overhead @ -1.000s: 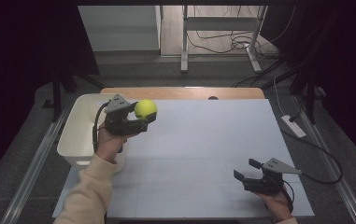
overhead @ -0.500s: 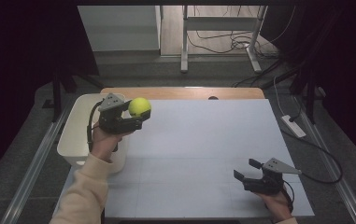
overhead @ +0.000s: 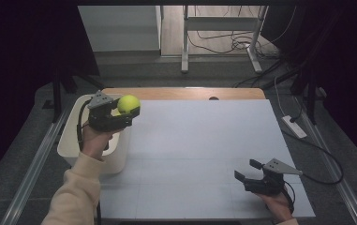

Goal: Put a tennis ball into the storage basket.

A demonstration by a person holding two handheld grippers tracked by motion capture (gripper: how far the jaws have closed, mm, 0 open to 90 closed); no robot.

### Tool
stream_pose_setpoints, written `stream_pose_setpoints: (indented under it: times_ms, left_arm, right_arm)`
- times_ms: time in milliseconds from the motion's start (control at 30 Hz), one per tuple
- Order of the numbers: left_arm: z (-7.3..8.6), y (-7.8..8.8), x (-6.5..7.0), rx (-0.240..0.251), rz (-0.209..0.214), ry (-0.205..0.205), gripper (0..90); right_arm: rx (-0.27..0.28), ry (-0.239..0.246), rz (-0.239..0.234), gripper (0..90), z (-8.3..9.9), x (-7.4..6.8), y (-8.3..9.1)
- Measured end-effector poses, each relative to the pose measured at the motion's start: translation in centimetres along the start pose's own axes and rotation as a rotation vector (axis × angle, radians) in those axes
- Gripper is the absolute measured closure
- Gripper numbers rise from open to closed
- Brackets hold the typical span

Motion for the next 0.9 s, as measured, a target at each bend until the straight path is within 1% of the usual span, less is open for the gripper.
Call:
stream_pose_setpoints:
  times_ms: [333, 900]
  left_arm:
    - [0.2, 0.8, -1.8, -0.004, -0.045, 0.017, 26.4]
    - [1.1, 1.8, -4.6, -0.042, -0.101, 0.030, 26.3]
  right_arm:
    - [0.001, -0.001, -0.001, 15.6, 0.0, 0.0, 0.0]
    - [-0.002, 0.002, 0.001, 15.6, 0.0, 0.0, 0.0]
Point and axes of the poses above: each handheld gripper's, and its own axes: y roughly backward along the jaws, z roughly out of its underside, x roughly to its right, the point moved 8 cm from there along -y, roughly forward along the jaws, and after that the axes turned 7 degrees about x, right-handed, at the moved point
